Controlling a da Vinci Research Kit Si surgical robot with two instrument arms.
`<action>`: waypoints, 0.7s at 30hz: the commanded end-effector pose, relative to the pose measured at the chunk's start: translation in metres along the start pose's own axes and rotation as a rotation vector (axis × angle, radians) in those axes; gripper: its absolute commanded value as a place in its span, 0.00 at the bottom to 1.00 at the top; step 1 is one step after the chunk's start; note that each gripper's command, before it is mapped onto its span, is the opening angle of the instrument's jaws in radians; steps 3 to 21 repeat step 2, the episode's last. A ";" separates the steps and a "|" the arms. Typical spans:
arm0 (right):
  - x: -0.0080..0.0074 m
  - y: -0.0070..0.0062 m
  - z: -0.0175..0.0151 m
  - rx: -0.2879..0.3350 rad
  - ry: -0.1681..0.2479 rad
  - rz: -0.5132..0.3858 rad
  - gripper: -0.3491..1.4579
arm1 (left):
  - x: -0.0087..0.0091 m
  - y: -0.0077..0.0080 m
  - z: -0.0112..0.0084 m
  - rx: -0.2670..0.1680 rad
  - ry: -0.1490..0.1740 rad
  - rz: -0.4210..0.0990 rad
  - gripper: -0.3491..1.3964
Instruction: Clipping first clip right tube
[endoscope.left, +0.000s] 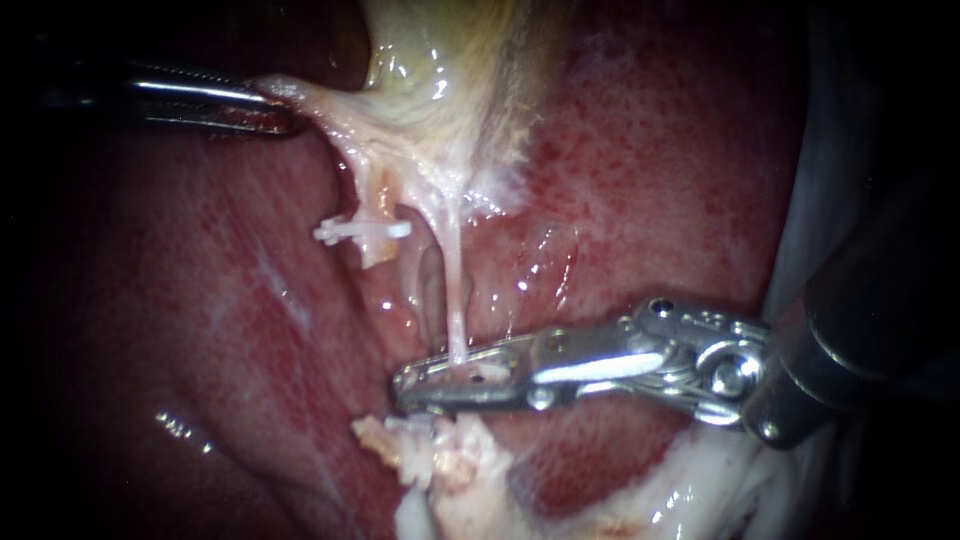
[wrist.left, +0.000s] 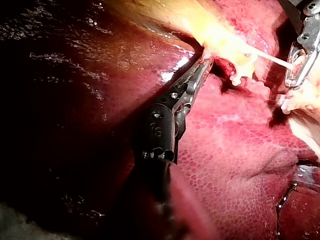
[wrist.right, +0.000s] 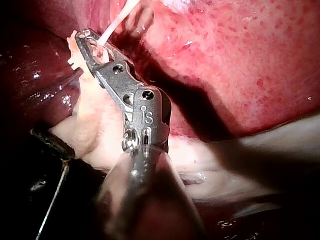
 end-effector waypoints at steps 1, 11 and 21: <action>-0.0001 0.0002 -0.0002 -0.016 -0.003 0.001 0.00 | 0.0000 -0.0001 0.0000 -0.001 0.000 0.000 0.00; -0.0002 0.0003 -0.0004 -0.037 -0.002 0.001 0.07 | 0.0000 -0.0001 0.0001 -0.001 0.000 0.000 0.00; -0.0002 0.0003 -0.0004 -0.037 -0.002 0.001 0.07 | 0.0000 -0.0001 0.0001 -0.001 0.000 0.000 0.00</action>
